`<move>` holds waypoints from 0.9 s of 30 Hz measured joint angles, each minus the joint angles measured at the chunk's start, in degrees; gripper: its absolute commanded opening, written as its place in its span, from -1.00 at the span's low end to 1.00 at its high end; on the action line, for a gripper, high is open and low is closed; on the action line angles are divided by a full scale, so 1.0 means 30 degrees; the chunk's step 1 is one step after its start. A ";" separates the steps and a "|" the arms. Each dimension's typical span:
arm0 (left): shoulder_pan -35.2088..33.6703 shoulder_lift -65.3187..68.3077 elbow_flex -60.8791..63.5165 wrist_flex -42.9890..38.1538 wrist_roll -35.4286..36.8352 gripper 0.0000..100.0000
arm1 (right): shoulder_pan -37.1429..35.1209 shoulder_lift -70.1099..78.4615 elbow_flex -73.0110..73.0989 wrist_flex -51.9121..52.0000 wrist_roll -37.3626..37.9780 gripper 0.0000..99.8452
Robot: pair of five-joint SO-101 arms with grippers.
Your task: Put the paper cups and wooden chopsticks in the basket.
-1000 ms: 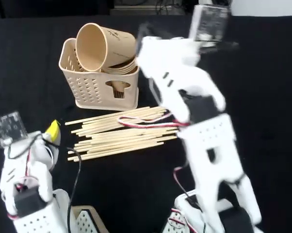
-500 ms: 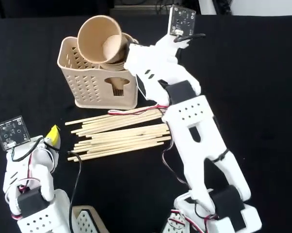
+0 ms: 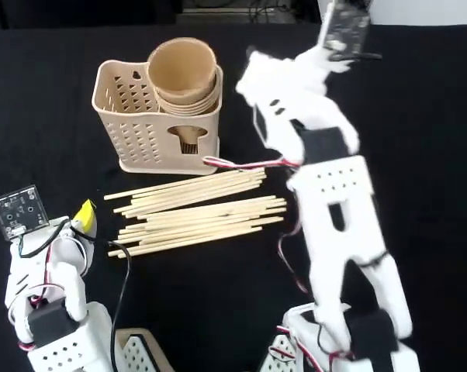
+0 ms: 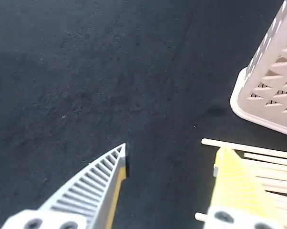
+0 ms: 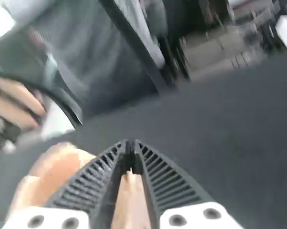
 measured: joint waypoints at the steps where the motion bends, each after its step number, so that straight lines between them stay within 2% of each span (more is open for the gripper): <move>1: 0.0000 0.0000 0.0147 0.0000 0.0000 -0.41 | 0.0000 -0.0527 -0.0381 0.0000 0.0000 -0.98; 7: 0.0000 0.0000 0.0205 0.0000 0.0000 -0.41 | -0.0029 -0.2579 -0.1788 0.0322 0.0000 -0.98; 10: 0.0000 0.0000 0.0205 0.0000 0.0000 -0.41 | -0.0029 -0.3575 -0.1846 0.2374 0.1231 -0.97; 14: 0.0117 0.0000 0.0293 0.0000 0.0000 -0.41 | 0.0088 -0.5744 -0.1846 0.8059 0.5128 -0.97; 20: 0.2520 0.0029 0.0527 0.0469 -0.1641 -0.42 | 0.1817 -0.8703 -0.1495 1.7260 1.3480 -0.97; 23: 0.2784 0.0029 0.0645 0.0645 -0.2315 -0.42 | 0.2667 -0.9231 0.0821 1.9311 1.6264 -0.97; 27: 0.3282 0.0733 0.0645 0.1172 -0.3663 -0.42 | 0.4425 -0.9582 0.6681 1.8872 1.8432 -0.97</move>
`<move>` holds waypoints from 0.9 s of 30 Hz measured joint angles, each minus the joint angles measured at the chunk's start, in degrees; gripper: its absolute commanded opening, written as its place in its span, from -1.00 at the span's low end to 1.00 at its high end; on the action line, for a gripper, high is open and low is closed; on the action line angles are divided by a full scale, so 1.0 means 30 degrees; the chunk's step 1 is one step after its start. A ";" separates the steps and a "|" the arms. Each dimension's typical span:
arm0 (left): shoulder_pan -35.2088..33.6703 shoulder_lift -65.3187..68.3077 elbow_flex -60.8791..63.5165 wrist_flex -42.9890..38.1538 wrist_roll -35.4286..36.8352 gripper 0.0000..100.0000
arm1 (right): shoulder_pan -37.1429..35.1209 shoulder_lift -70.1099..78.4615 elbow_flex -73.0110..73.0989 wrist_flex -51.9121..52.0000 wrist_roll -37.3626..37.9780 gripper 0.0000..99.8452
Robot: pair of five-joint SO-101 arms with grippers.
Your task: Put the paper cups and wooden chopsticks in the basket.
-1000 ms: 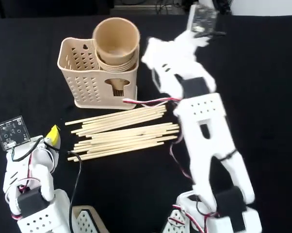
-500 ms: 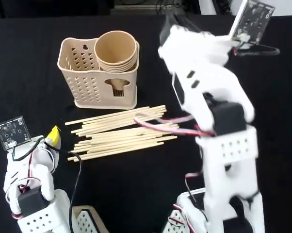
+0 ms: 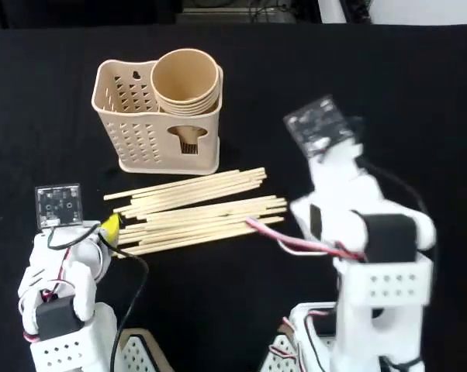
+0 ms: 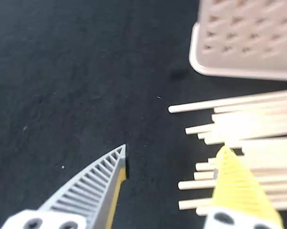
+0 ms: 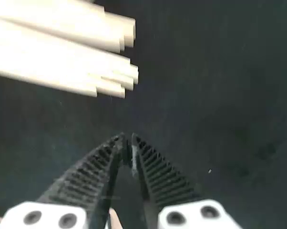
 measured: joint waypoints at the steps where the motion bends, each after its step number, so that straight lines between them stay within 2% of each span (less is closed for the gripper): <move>1: 0.0381 0.0498 0.0000 0.0059 -0.0498 -0.42 | 0.0615 -0.0234 0.1612 -0.0645 0.0674 -0.97; 5: 0.3018 0.3780 -0.1407 0.0205 -0.2842 -0.41 | 0.4835 -0.1582 0.5802 -0.4308 0.3077 -0.97; 8: 0.5626 0.7385 -0.4484 0.1553 -0.5714 -0.41 | 0.7619 -0.2432 0.8733 -0.7209 0.4220 -0.97; 10: 0.7355 1.0022 -0.7238 0.2696 -0.7121 -0.41 | 0.8234 -0.2608 1.0842 -0.8615 0.4777 -0.97; 12: 0.8821 1.2864 -1.0198 0.3223 -0.7560 -0.41 | 0.8264 -0.2784 1.2923 -0.9612 0.4982 -0.97; 15: 1.0549 1.7348 -1.4212 0.3487 -0.7853 -0.41 | 0.8234 -0.2784 1.5209 -1.0960 0.5011 -0.97; 19: 1.3333 2.3883 -1.7201 0.3487 -0.9201 -0.45 | 0.8762 -0.2784 1.6000 -1.2659 0.3370 -0.97; 23: 1.6088 2.8952 -1.8784 0.2227 -1.0022 -0.51 | 1.1956 -0.2784 1.6000 -1.3626 0.2256 -0.97; 27: 1.6762 3.1941 -1.9868 0.0176 -1.0491 -0.43 | 1.4183 -0.2784 1.6234 -1.4564 0.1934 -0.97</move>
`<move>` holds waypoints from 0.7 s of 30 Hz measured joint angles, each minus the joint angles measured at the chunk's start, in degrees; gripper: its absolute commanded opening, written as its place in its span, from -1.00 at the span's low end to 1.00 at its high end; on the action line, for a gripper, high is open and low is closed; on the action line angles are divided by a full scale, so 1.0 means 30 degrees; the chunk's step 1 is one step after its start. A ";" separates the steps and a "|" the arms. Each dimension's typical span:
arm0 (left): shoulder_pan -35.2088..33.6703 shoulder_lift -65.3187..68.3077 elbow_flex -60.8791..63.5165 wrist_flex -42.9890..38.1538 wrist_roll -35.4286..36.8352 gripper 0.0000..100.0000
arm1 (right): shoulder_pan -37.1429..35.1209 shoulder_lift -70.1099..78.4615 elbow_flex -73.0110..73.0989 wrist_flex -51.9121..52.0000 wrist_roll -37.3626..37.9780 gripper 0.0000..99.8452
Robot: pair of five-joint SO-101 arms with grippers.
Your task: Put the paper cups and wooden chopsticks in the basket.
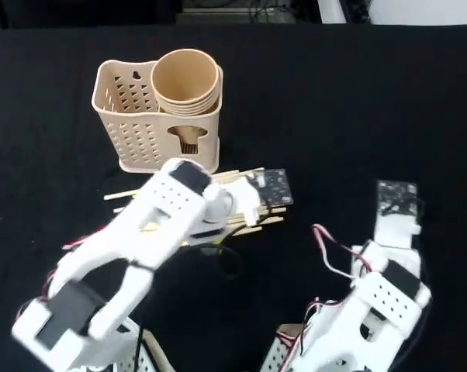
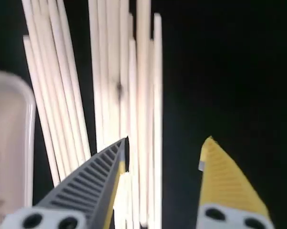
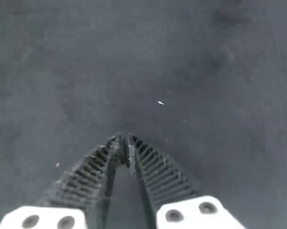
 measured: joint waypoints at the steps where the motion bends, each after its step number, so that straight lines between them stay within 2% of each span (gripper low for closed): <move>1: 0.0000 0.0586 -0.0176 -0.0410 0.0000 -0.41 | 0.0264 0.0000 0.0059 -0.0147 -0.0029 -0.97; 9: 0.0000 0.3956 -0.1436 -0.3868 0.0703 -0.41 | 0.1055 0.0000 0.0059 -0.0850 -0.0527 -0.97; 13: 0.0000 0.4308 -0.2227 -0.4249 0.1114 -0.41 | 0.1465 0.0000 0.0059 -0.0938 -0.0938 -0.97; 21: 0.0000 0.4337 -0.1700 -0.5363 0.1201 -0.41 | 0.3751 0.0000 0.0059 -0.1114 -0.2374 -0.97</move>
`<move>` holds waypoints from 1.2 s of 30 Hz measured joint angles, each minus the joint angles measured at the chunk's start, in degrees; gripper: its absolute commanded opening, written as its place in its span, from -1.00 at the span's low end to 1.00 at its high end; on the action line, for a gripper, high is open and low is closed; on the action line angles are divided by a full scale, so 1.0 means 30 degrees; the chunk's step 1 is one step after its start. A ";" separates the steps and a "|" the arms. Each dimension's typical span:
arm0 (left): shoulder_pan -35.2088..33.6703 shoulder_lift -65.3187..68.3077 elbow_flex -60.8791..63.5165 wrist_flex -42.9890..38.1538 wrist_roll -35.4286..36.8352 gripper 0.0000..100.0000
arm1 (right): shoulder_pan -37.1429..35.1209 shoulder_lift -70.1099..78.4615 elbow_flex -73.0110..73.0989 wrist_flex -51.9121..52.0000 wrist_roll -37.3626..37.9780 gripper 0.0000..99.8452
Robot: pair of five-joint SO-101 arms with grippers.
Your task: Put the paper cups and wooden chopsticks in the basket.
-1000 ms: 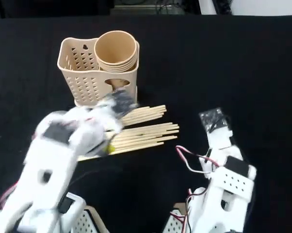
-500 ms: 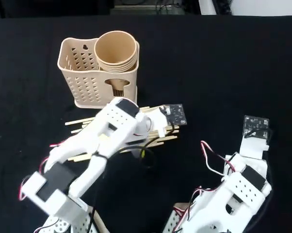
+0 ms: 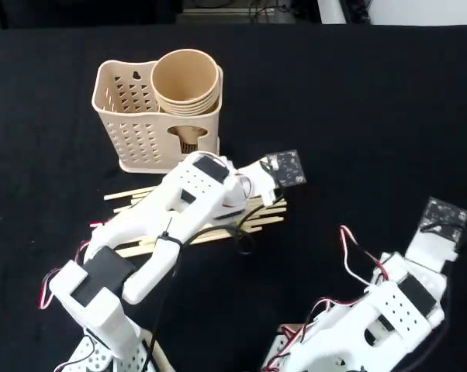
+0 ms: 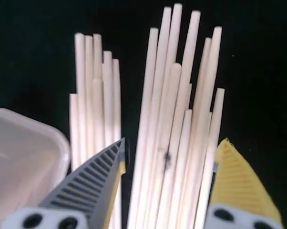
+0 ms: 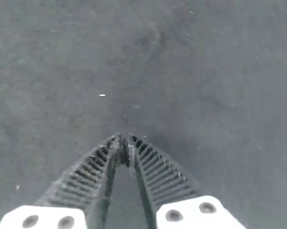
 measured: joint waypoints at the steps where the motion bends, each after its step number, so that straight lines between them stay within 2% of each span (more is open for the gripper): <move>1: 0.0000 0.0000 0.0088 -0.0117 0.0000 -0.41 | 0.0088 0.0000 0.0000 -0.0205 -0.0088 -0.97; 7: 0.0000 0.0000 0.0117 -0.0879 0.0000 -0.40 | 0.0176 0.0000 0.0000 -0.0557 -0.1465 -0.97; 12: 0.0322 0.0029 -0.0029 -0.2022 0.1260 -0.40 | 0.0176 0.0000 0.0000 -0.0557 -0.1700 -0.97; 18: 0.0440 0.2872 -0.1641 -0.2198 0.1582 -0.41 | 0.0176 0.0000 0.0000 -0.0557 -0.1758 -0.97; 21: 0.0557 0.4835 -0.3780 -0.0938 0.1582 -0.41 | 0.0059 0.0000 0.0000 -0.0557 -0.1758 -0.97; 25: 0.0557 0.7150 -0.7443 0.2139 0.1582 -0.41 | -0.0996 0.0000 0.0117 -0.0645 -0.1758 -0.97; 28: 0.0557 0.8352 -0.9348 0.3722 0.1582 -0.50 | -0.1201 0.0000 0.0264 -0.0645 -0.1758 -0.97; 32: 0.0967 0.9055 -1.0256 0.4952 0.2667 -0.68 | -0.1348 0.0000 0.0264 -0.0645 -0.1758 -0.97; 36: 0.1612 0.9172 -1.0315 0.5890 0.3223 -0.71 | -0.1348 0.0000 0.0264 -0.0645 -0.1758 -0.97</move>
